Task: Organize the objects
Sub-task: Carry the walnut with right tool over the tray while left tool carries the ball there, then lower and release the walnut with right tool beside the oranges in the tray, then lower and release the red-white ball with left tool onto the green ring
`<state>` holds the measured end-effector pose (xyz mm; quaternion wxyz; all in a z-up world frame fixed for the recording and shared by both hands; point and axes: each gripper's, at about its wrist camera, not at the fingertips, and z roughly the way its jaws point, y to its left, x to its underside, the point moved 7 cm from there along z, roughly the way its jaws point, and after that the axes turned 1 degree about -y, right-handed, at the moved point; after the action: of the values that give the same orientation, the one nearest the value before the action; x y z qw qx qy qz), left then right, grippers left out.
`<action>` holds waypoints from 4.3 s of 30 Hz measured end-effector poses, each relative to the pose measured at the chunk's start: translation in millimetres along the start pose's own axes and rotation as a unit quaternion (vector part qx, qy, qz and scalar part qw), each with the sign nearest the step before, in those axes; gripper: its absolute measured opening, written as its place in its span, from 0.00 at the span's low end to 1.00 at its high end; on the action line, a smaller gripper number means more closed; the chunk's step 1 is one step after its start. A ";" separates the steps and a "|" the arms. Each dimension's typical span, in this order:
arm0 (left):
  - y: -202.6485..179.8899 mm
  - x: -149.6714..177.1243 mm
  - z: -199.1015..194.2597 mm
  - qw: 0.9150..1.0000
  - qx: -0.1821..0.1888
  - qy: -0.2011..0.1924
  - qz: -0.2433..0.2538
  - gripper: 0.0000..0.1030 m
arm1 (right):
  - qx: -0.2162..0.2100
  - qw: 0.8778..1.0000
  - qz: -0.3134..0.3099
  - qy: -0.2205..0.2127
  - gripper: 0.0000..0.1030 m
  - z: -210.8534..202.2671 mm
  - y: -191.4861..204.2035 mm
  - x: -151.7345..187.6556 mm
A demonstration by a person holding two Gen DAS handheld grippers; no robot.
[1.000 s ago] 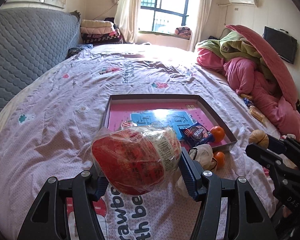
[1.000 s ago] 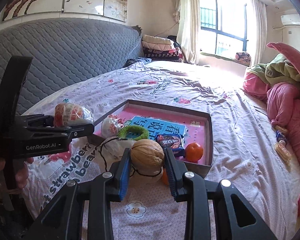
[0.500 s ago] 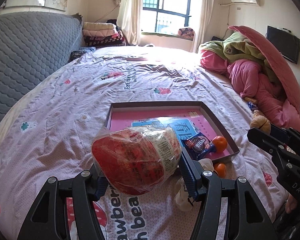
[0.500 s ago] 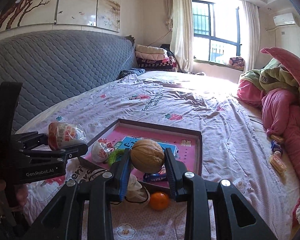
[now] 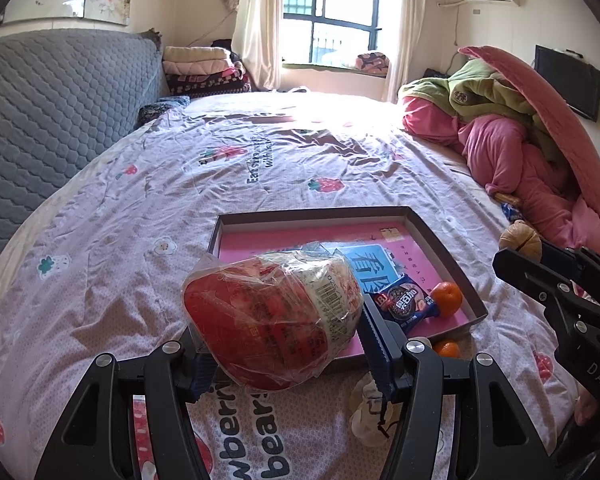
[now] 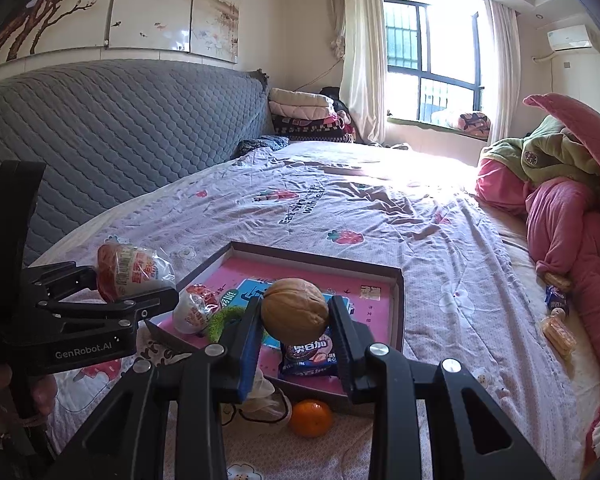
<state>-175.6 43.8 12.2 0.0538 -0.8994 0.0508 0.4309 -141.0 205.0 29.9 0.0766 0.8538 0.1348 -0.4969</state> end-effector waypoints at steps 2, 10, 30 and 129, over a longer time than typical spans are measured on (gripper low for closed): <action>0.8 -3.7 4.2 1.000 -0.001 0.000 -0.001 0.62 | 0.003 1.000 -0.003 -0.001 0.32 3.5 -1.0 -3.6; 1.0 -14.9 22.2 1.000 -0.006 0.004 -0.001 0.62 | 0.014 1.000 -0.009 0.007 0.32 20.4 -6.9 -9.8; -3.0 -7.7 74.9 0.999 -0.005 0.036 0.010 0.62 | 0.040 0.997 0.008 0.070 0.32 71.5 -51.2 20.3; -16.1 7.6 89.6 0.999 -0.007 0.049 0.010 0.72 | 0.011 0.990 0.067 0.124 0.42 76.2 -59.1 66.0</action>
<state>-237.6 71.9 -48.6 0.0406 -0.9193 0.0589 0.3869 -191.2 251.2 -65.0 0.0827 0.9170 0.0799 -0.3821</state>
